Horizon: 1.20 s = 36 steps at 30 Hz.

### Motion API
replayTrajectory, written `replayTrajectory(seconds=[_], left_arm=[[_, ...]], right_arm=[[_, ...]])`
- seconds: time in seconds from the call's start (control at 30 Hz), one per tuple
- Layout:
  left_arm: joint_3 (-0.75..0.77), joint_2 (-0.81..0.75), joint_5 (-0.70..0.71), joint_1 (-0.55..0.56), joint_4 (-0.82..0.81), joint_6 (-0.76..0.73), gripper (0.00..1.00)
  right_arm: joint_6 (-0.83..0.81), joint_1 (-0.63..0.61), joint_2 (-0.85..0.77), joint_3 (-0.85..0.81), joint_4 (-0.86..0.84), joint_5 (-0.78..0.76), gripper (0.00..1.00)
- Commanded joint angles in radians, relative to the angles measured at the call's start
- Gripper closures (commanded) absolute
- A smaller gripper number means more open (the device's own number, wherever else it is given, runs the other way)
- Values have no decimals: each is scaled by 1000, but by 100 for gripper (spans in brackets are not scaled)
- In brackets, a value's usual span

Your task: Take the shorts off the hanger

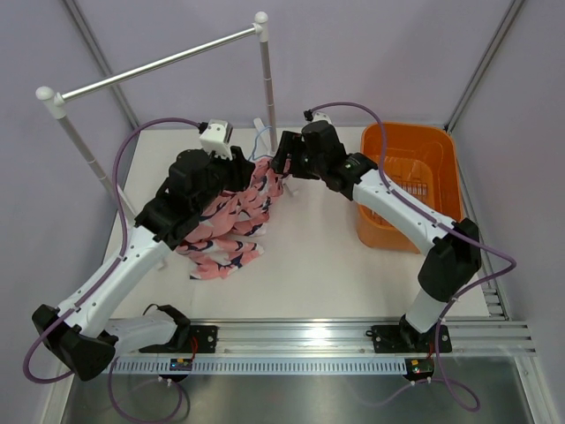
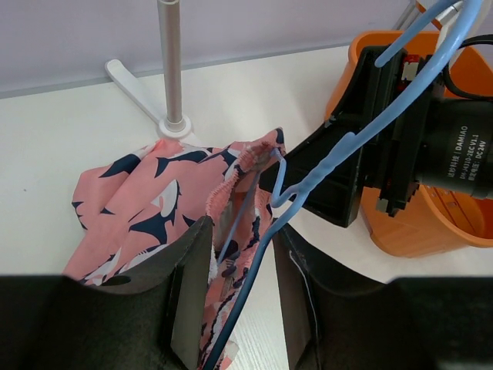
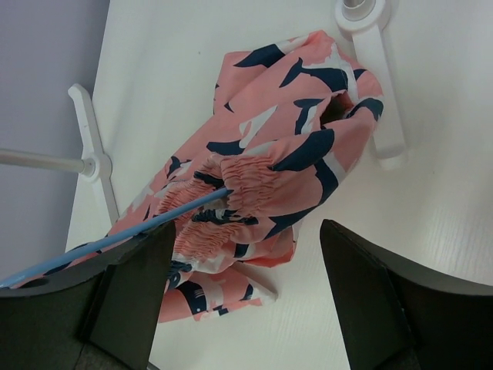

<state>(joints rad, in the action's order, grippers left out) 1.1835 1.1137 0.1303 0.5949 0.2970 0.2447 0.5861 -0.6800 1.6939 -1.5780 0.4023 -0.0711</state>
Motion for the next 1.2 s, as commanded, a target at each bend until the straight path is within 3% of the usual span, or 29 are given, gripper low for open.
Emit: replayTrajectory(seconds=[0.0,0.3,0.4,0.43,0.53,0.57,0.77,1.17], left_arm=[[21,-31,-17,5,-73,10,100],[25,-29,-20,5,-71,10,100],[25,-32,-18,5,-70,11,100],[24,-34,-17,5,-71,11,100],[30,-37,-8,5,-65,10,100],[31,-35,0,5,-58,8,100],[54,-57,23,5,-4,-1,100],[45,-144,22,6,31,-13,100]], right_arm=[[27,-7,30,-69,-19,-67,19],[20,-7,89,-99,23,-116,32],[26,-9,92,-96,18,-124,44],[29,-9,93,-94,17,-125,54],[23,-7,95,-99,23,-133,66],[20,-7,96,-103,32,-140,74],[-35,6,105,-178,124,-239,96],[-80,92,168,-301,216,-193,100]])
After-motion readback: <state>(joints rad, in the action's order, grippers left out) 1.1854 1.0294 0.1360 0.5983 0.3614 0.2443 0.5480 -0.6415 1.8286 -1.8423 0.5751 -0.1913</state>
